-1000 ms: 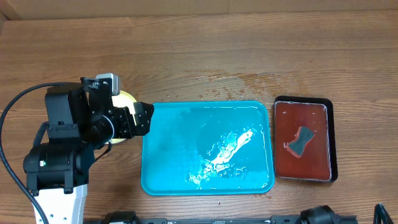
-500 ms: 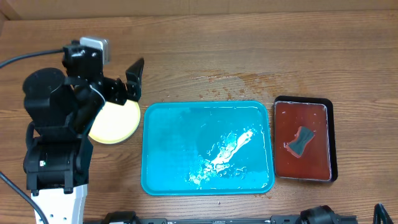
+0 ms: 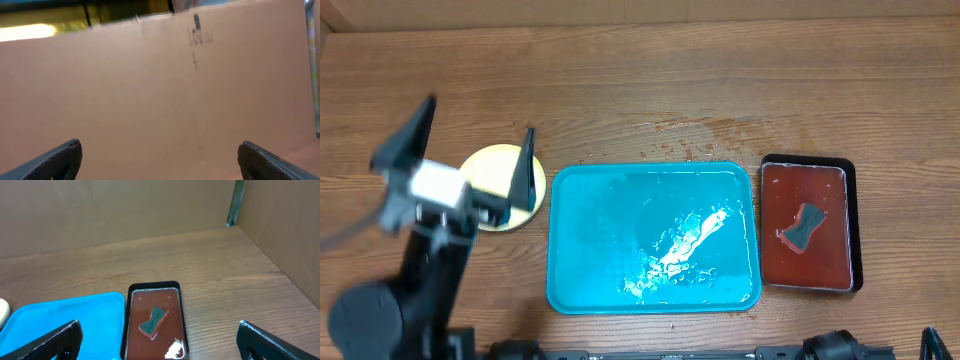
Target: Clean dirty plates on tray and stack at the side
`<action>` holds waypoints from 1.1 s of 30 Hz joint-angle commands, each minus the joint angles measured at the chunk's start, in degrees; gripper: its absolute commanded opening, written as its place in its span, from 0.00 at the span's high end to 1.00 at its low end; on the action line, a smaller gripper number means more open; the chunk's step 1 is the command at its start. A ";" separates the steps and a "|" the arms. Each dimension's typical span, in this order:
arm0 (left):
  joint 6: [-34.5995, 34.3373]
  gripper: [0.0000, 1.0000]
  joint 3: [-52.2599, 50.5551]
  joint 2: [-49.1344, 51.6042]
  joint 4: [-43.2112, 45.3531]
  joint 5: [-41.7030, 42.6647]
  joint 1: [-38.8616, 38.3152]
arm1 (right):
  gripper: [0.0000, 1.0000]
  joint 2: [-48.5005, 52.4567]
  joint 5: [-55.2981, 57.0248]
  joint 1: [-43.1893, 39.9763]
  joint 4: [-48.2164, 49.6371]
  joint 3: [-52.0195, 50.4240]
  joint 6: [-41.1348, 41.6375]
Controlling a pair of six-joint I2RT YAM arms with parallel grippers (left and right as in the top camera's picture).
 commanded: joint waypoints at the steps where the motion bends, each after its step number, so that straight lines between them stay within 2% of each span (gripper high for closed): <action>1: 1.22 0.00 -8.85 -5.88 2.40 -2.19 -0.11 | 0.00 0.28 -0.31 -0.04 0.26 0.02 -0.22; 9: 1.05 0.00 -25.88 -18.58 9.73 -2.29 -0.24 | 0.00 0.28 -0.31 -0.04 0.26 0.02 -0.22; 15: 0.83 0.00 -35.26 -24.41 15.56 -2.78 -1.51 | 0.00 0.28 -0.31 -0.04 0.26 0.02 -0.22; 24: -0.02 0.00 -43.36 -29.38 21.92 -3.74 -5.68 | 0.00 0.28 -0.31 -0.04 0.26 0.02 -0.22; 33: -0.92 0.00 -49.35 -33.40 29.38 -3.76 -6.21 | 0.00 0.28 -0.31 -0.04 0.26 0.02 -0.22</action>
